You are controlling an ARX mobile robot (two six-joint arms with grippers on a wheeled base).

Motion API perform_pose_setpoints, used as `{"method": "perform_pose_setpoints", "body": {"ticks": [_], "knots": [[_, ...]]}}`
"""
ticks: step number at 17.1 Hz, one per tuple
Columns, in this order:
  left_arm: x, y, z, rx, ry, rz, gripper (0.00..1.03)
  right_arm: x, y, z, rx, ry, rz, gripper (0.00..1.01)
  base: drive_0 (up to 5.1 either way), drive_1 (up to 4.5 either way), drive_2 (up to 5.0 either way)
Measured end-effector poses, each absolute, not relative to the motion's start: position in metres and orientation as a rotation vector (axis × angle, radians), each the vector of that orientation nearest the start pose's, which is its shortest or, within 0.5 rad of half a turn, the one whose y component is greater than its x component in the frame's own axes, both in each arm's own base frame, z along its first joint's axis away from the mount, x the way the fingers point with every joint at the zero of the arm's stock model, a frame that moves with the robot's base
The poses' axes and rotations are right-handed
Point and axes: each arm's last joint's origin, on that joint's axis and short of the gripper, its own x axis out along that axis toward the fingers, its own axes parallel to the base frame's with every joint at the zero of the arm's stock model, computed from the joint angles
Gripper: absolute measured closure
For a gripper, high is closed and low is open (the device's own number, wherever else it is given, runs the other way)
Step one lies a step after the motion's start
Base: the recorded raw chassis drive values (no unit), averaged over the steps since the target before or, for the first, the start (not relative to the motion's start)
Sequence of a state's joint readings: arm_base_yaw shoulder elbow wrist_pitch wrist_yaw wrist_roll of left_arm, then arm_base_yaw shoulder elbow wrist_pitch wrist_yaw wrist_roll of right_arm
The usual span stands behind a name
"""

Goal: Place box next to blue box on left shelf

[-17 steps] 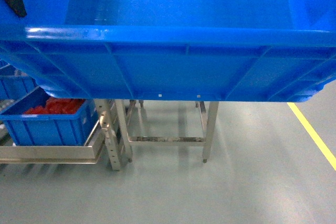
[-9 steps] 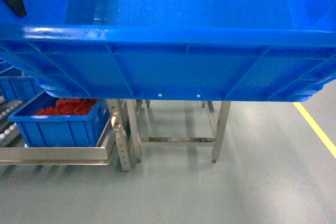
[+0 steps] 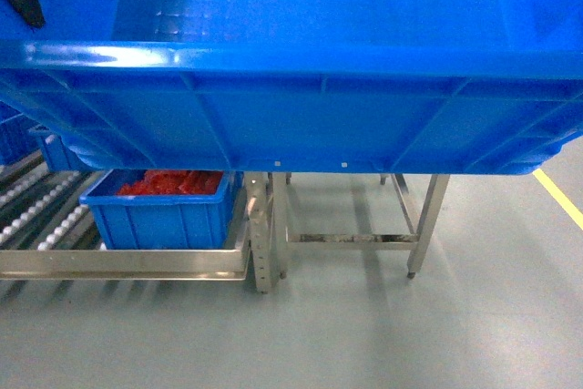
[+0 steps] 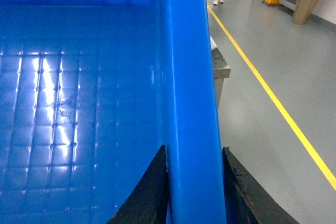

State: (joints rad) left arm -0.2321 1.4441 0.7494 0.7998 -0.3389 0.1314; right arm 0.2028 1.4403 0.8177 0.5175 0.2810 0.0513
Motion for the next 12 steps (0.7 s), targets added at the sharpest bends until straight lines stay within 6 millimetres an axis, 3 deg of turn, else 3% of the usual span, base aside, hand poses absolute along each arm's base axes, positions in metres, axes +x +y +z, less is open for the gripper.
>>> {"method": "perform_pose_setpoints", "body": {"ticks": [12], "knots": [[0.3018,-0.0613,0.2644,0.102,-0.092,0.114,0.83,0.3098,0.0555,0.2611,0.026,0.100,-0.081,0.80,-4.9,2.45,2.5]]}}
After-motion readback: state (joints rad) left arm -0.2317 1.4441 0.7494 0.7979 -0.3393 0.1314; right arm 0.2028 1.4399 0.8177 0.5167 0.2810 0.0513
